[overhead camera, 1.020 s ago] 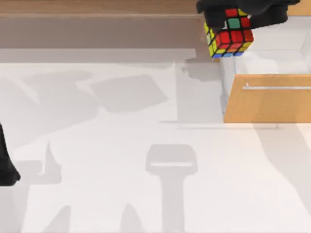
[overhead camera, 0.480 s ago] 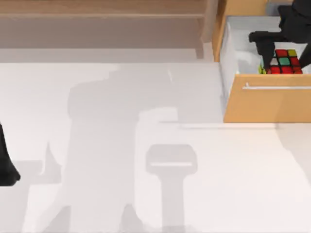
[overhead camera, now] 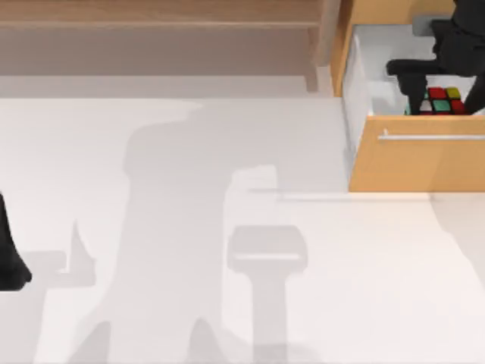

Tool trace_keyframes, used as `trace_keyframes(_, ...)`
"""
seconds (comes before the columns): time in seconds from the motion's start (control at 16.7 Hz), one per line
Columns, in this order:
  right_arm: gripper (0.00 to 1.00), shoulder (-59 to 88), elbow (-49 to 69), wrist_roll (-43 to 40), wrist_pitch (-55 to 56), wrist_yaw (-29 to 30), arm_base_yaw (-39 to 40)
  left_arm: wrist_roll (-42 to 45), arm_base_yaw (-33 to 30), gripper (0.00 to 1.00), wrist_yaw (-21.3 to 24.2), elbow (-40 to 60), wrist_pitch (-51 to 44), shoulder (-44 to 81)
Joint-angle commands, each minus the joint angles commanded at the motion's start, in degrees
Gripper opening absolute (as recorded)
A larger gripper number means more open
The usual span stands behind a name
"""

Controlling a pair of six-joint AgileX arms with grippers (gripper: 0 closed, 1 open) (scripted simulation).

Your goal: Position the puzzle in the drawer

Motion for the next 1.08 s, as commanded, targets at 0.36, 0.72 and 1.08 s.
trace_keyframes(0.36,0.53,0.0,0.0,0.0,0.0,0.0,0.0,0.0,0.0,1.0,0.0,0.0,0.0,0.0)
trace_keyframes(0.72,0.98,0.0,0.0,0.0,0.0,0.0,0.0,0.0,0.0,1.0,0.0,0.0,0.0,0.0)
trace_keyframes(1.08,1.0,0.0,0.0,0.0,0.0,0.0,0.0,0.0,0.0,1.0,0.0,0.0,0.0,0.0)
